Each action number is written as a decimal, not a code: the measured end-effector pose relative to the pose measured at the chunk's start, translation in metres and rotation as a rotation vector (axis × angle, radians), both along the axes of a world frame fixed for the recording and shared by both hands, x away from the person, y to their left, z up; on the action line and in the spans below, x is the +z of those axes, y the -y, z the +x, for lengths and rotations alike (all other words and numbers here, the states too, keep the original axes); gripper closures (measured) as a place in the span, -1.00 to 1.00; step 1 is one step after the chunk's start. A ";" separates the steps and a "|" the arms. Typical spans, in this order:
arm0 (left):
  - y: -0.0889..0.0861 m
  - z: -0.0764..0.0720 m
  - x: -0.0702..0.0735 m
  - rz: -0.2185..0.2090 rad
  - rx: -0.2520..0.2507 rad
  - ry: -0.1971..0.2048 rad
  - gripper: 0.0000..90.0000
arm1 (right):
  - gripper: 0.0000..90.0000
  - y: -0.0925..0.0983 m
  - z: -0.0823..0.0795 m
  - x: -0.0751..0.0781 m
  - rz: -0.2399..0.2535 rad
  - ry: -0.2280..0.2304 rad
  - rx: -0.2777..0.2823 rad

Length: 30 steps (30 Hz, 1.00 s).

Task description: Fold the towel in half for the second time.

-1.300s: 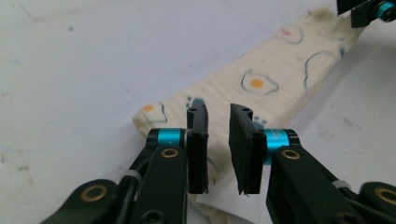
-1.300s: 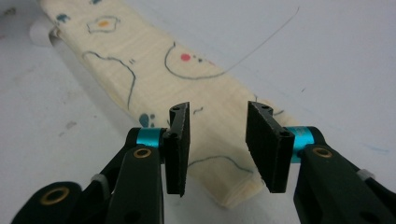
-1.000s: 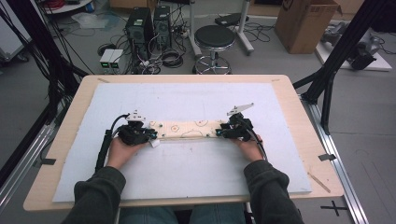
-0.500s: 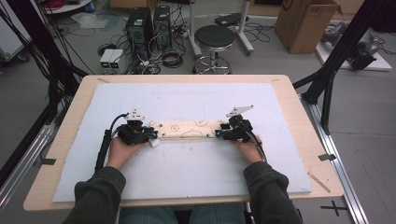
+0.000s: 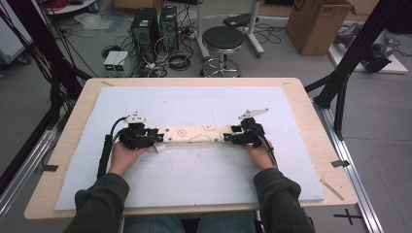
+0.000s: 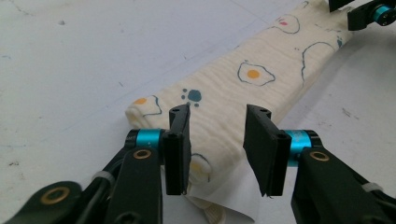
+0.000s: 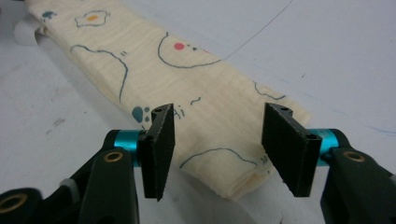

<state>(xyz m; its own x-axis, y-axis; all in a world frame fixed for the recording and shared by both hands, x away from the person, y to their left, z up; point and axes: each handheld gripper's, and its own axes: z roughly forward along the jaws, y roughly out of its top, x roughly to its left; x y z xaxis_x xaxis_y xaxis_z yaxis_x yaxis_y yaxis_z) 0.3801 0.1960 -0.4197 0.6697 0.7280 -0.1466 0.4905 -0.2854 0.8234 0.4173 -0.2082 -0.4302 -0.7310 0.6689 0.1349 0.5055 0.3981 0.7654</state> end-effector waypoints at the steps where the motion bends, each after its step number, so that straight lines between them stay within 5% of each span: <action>1: 0.000 -0.001 0.001 -0.004 -0.005 0.002 0.32 | -0.07 0.001 0.000 0.001 0.010 0.002 -0.002; 9: -0.002 -0.005 0.007 -0.025 -0.017 0.010 0.16 | -0.27 0.008 -0.003 0.008 0.070 -0.012 -0.028; 30: -0.005 -0.017 0.019 -0.038 -0.028 0.042 -0.10 | -0.53 0.007 -0.006 0.024 0.094 -0.020 -0.035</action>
